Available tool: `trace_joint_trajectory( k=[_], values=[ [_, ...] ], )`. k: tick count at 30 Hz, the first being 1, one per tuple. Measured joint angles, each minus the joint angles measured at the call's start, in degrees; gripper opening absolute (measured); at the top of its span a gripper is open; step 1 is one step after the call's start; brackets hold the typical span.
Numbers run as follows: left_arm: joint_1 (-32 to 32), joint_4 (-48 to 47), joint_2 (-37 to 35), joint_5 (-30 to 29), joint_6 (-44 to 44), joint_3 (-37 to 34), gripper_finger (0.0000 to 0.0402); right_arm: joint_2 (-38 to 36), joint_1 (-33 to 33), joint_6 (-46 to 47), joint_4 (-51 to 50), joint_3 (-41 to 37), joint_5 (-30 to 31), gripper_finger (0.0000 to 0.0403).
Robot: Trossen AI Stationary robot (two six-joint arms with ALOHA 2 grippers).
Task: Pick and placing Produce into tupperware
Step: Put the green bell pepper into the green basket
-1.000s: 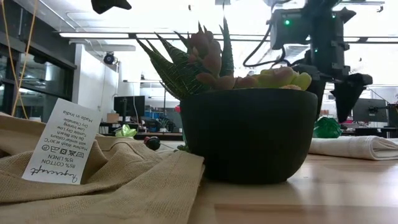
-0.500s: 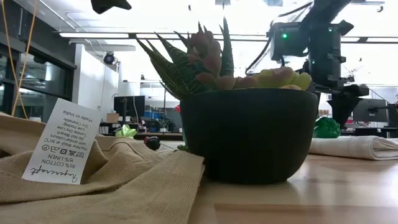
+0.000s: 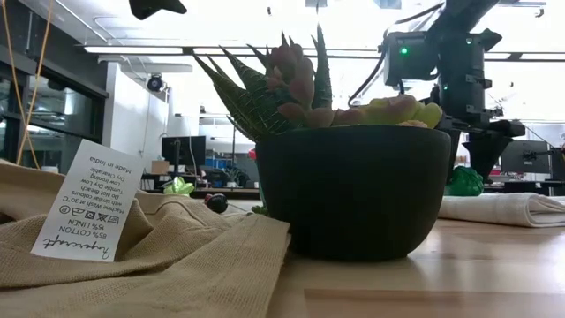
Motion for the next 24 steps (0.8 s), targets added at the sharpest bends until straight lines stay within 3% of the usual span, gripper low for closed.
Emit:
trace_joint_trajectory(
  k=[14, 24],
  values=[
    [0.00, 0.00, 0.00, 0.00, 0.00, 0.00, 0.0248, 0.00, 0.00, 0.20, 0.00, 0.00, -0.17, 0.0223],
    [0.00, 0.00, 0.00, 0.00, 0.00, 0.00, 0.0248, 0.00, 0.00, 0.00, 0.00, 0.02, -0.15, 0.0211]
  ],
)
